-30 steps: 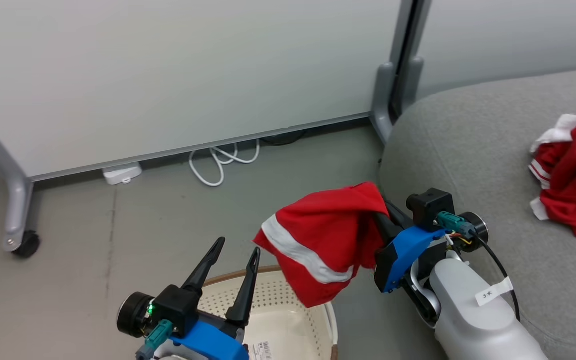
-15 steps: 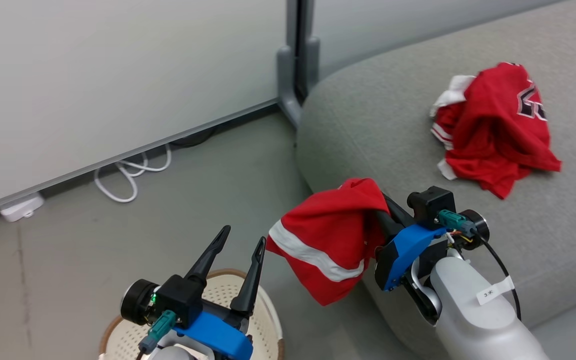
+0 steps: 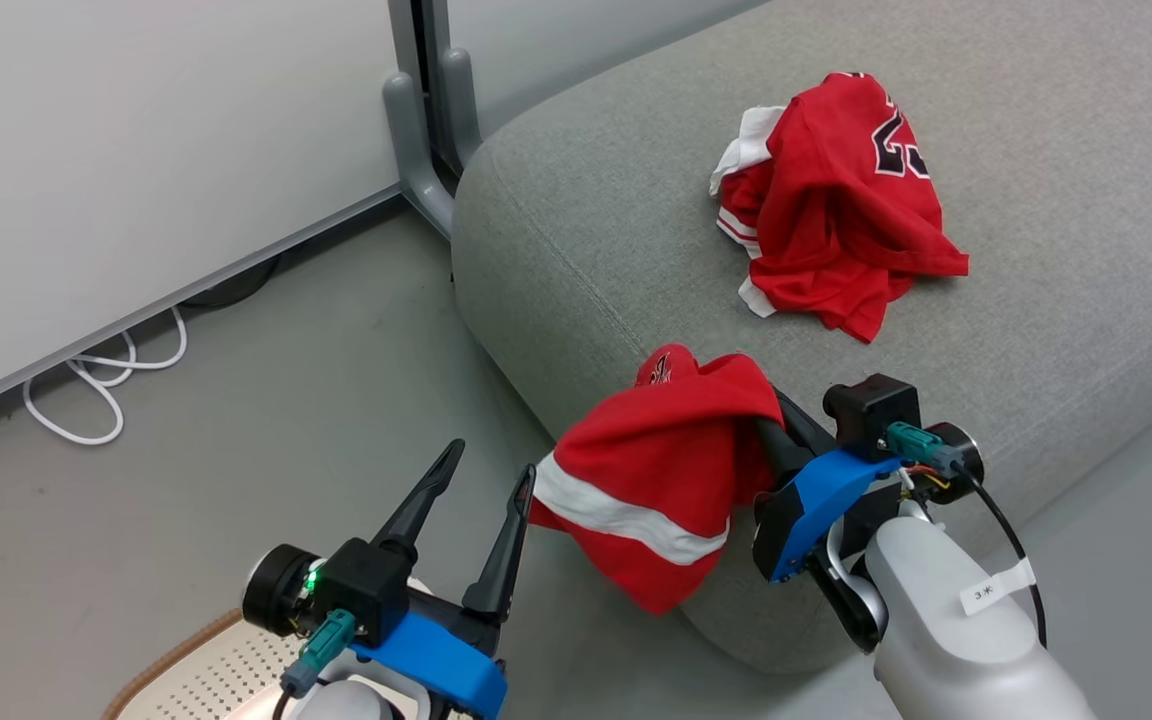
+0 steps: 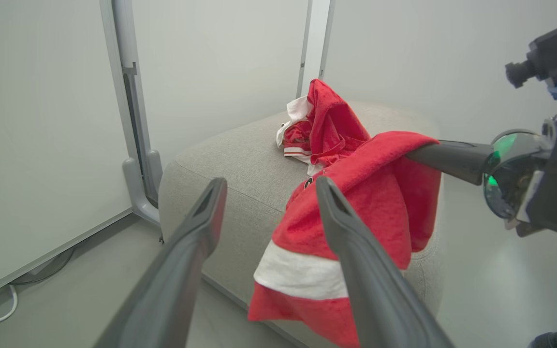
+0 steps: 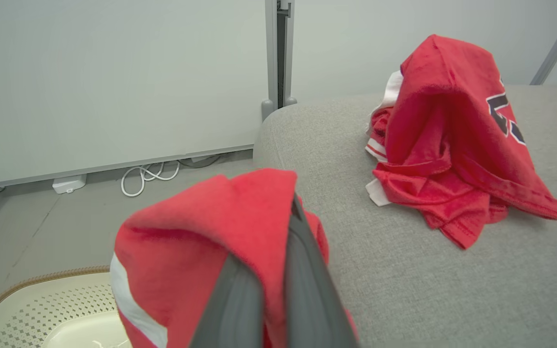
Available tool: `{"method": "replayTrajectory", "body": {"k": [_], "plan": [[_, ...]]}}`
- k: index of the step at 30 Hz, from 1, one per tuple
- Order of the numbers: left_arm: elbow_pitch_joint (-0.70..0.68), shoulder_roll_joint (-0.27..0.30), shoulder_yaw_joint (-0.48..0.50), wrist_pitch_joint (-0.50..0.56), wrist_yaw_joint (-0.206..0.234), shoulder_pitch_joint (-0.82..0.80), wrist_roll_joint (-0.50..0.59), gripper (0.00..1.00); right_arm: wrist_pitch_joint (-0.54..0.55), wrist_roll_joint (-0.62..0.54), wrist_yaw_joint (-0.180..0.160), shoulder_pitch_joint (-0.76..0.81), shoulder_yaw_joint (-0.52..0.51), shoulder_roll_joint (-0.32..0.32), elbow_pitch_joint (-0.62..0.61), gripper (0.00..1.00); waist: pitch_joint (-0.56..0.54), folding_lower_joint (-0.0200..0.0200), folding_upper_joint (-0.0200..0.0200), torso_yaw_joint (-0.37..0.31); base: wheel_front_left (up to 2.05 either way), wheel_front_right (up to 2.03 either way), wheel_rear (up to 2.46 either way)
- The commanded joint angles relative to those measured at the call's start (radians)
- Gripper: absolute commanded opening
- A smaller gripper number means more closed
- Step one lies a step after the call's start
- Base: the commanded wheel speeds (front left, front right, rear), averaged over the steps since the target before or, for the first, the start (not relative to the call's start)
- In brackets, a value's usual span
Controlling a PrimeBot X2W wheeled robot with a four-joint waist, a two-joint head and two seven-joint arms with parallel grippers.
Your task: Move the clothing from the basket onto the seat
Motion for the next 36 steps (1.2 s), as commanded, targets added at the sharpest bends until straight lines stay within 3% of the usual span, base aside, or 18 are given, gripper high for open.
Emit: {"method": "replayTrajectory", "body": {"k": [1, 14, 21, 27, 36], "plan": [[0.004, 0.009, -0.002, -0.003, -0.002, -0.018, 0.004, 1.0, -0.004, -0.013, 0.0, 0.016, -0.01, 0.002, -0.011, 0.0, 0.007, 0.0, 0.0, -0.005, 0.0, 0.0, 0.0], [-0.002, 0.013, -0.007, -0.003, -0.002, -0.03, 0.007, 1.0, -0.004, -0.022, 0.0, 0.023, -0.028, 0.001, -0.038, 0.0, 0.023, 0.0, 0.0, -0.008, 0.0, 0.0, 0.0], [-0.018, 0.029, 0.012, -0.003, -0.002, -0.041, 0.025, 1.0, -0.004, -0.027, 0.0, -0.091, -0.068, -0.005, -0.069, 0.0, 0.074, 0.0, 0.0, -0.017, 0.0, 0.0, 0.0], [-0.048, 0.063, 0.014, -0.003, -0.002, -0.074, 0.041, 1.0, 0.008, -0.035, 0.0, -0.265, -0.129, -0.092, -0.104, 0.0, 0.159, 0.0, 0.0, -0.029, 0.0, 0.0, 0.0], [-0.08, 0.159, -0.022, -0.003, -0.002, -0.169, 0.071, 1.0, 0.039, -0.019, 0.0, -0.507, -0.324, -0.247, -0.127, 0.0, 0.347, 0.0, 0.0, -0.028, 0.0, 0.0, 0.0]]}}
